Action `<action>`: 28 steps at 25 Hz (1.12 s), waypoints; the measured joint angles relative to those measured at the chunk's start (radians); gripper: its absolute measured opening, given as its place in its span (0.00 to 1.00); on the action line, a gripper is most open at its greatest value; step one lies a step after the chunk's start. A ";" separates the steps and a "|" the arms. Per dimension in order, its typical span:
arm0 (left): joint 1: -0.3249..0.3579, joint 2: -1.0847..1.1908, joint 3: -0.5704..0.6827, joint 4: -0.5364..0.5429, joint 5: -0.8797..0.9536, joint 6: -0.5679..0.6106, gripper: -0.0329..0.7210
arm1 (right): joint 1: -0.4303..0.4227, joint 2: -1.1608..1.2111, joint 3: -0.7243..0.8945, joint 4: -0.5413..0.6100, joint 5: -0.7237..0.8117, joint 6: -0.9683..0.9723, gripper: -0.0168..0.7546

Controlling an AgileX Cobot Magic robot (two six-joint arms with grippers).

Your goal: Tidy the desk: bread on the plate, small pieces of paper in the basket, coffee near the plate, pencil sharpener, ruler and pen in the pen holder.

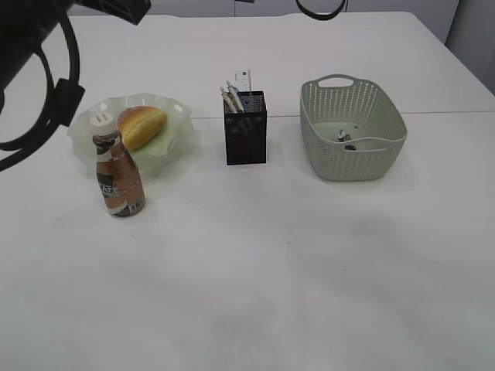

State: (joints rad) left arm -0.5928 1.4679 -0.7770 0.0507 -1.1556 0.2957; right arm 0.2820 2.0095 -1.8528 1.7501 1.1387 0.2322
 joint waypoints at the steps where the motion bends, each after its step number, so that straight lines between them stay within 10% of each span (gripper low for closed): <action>1: 0.000 0.007 -0.007 0.002 0.000 -0.001 0.53 | 0.000 0.000 0.000 0.000 0.000 0.000 0.14; 28: 0.000 0.054 -0.082 0.052 -0.003 -0.002 0.50 | -0.001 0.000 0.000 0.000 0.018 -0.002 0.14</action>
State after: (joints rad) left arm -0.5928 1.5217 -0.8593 0.1027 -1.1589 0.2934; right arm 0.2814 2.0095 -1.8528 1.7501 1.1568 0.2303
